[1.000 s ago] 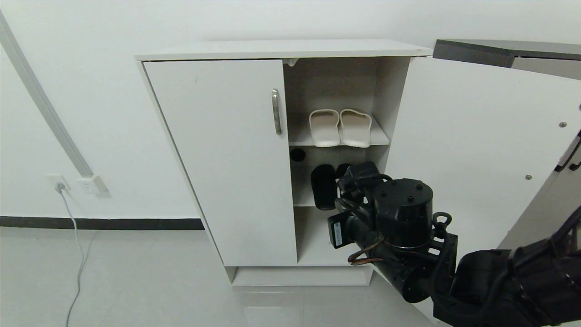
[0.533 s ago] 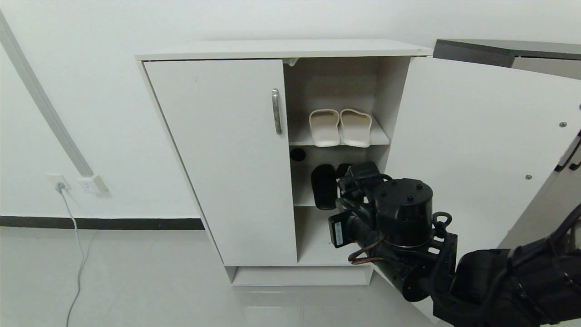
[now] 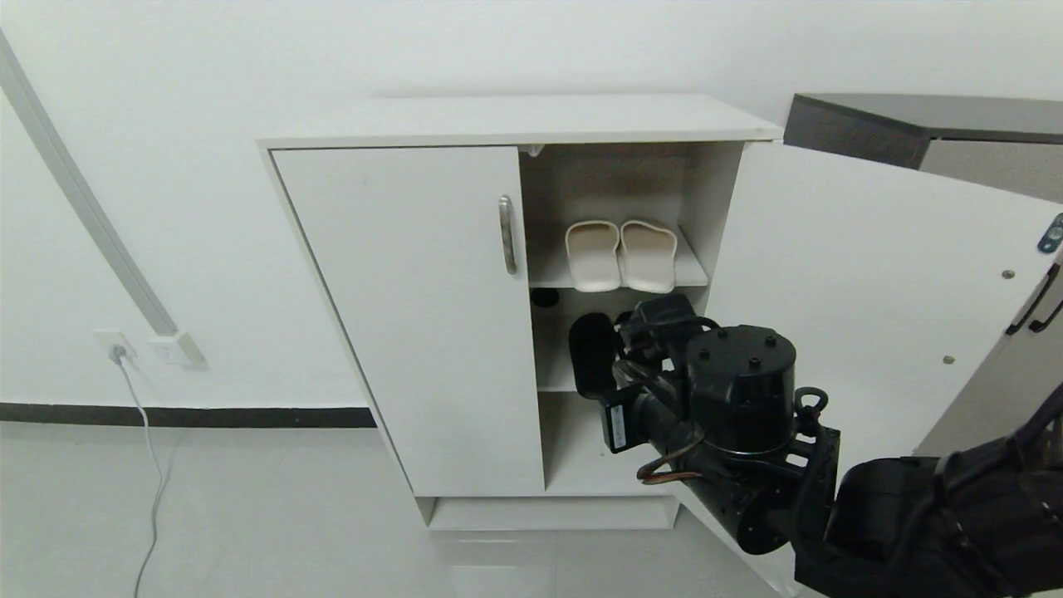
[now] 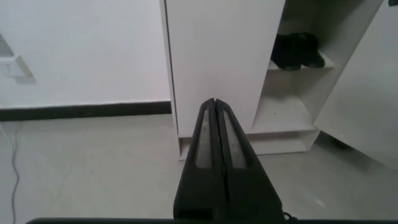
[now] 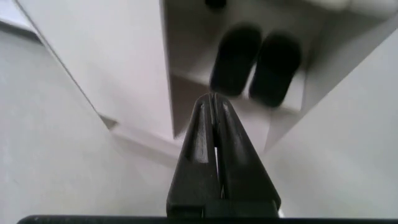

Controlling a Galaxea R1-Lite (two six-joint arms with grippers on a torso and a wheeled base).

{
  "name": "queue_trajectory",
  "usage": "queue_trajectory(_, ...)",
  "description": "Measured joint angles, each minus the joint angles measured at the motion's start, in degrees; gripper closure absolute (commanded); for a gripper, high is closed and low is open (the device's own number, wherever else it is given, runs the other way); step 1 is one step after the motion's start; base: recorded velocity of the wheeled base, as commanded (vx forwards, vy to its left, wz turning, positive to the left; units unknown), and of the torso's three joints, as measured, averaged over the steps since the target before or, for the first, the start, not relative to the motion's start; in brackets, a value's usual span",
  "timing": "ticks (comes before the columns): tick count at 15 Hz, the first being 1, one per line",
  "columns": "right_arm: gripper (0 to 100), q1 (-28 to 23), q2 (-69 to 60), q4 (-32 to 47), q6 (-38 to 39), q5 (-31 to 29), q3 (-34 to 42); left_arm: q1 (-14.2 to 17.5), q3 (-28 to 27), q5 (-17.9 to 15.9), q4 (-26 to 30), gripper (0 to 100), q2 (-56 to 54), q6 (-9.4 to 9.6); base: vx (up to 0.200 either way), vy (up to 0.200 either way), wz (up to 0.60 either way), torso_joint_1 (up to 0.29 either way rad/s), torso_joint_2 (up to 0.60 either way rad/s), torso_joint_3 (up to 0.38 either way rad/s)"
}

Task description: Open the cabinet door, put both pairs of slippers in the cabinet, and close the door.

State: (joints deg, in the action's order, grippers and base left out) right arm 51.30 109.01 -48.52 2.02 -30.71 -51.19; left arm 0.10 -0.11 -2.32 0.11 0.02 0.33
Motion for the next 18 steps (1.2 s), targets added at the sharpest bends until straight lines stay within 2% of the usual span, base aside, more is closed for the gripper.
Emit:
queue_trajectory(8,100,-0.23,-0.11,0.16,0.00,-0.16,0.11,0.00,0.01,0.02,0.10,100,-0.02,0.00,0.000,0.000,0.00,0.123,-0.47,-0.345)
queue_trajectory(18,100,-0.22,-0.16,0.21,0.02,-0.16,0.15,-0.07,0.01,0.02,0.07,100,-0.02,0.00,0.000,0.000,0.00,0.187,-0.50,-0.316)
